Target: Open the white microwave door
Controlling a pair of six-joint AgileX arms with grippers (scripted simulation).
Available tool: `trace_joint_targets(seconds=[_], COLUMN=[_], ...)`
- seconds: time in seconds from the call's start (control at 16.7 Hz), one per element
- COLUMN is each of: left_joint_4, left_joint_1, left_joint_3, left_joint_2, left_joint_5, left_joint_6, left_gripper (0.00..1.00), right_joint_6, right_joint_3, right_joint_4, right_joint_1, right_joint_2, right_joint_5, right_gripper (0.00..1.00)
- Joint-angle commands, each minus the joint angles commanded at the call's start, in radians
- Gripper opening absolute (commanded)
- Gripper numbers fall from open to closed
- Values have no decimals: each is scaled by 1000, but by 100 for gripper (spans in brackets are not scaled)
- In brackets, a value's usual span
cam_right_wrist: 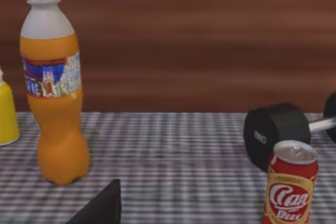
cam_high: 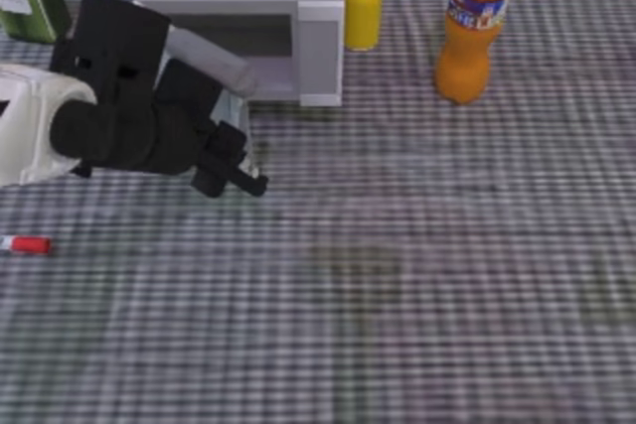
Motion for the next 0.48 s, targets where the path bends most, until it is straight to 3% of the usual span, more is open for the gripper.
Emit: trace_joint_targets(seconds=[0.48], left_joint_4=[-1], left_joint_1=[-7], left_joint_3=[0], left_joint_2=[0], left_joint_5=[7], left_joint_6=[-5], left_gripper=[0], right_joint_6=[0], right_joint_3=[0], right_joint_4=[0], right_joint_1=[0], right_joint_2=[0], right_joint_5=[0], right_gripper=[100])
